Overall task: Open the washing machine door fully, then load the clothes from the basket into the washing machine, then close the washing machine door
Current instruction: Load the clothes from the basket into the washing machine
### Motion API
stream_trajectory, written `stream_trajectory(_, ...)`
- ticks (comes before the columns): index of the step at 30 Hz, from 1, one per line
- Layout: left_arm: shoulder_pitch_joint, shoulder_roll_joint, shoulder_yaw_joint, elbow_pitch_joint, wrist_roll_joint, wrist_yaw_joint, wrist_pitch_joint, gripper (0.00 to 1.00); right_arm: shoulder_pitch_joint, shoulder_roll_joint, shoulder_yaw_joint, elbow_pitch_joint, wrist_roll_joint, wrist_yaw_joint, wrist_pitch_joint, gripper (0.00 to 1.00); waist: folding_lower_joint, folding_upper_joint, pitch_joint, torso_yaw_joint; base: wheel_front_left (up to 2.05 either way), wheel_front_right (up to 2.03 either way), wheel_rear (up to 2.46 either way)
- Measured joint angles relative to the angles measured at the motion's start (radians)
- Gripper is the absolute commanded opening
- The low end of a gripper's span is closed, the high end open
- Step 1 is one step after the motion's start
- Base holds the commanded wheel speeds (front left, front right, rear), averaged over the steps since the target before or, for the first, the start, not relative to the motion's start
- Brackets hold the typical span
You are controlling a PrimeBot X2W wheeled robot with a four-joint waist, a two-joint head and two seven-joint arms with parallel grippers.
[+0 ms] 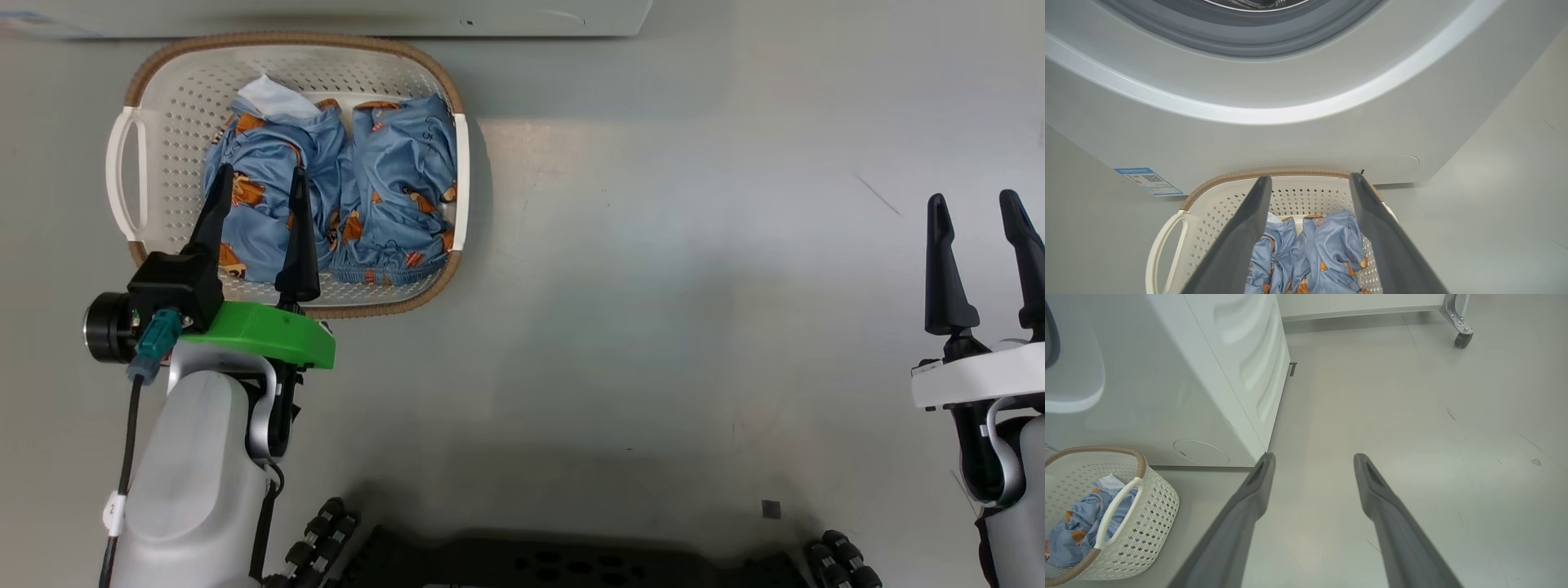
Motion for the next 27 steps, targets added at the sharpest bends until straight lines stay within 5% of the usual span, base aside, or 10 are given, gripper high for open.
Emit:
stream_trajectory(20,-0.244,-0.008,0.016,0.164,0.01,0.007,0.0,1.0,-0.069,-0.025,-0.019,-0.055,0.011,0.0,0.0,1.0,0.0,0.0,0.249,-0.011,0.0,0.0,0.0)
stream_trajectory(27,-0.31,0.028,0.016,0.273,0.036,0.011,0.007,1.0,-0.08,-0.035,-0.025,-0.065,0.016,0.0,0.0,1.0,0.0,0.0,0.306,-0.014,0.0,0.0,0.0)
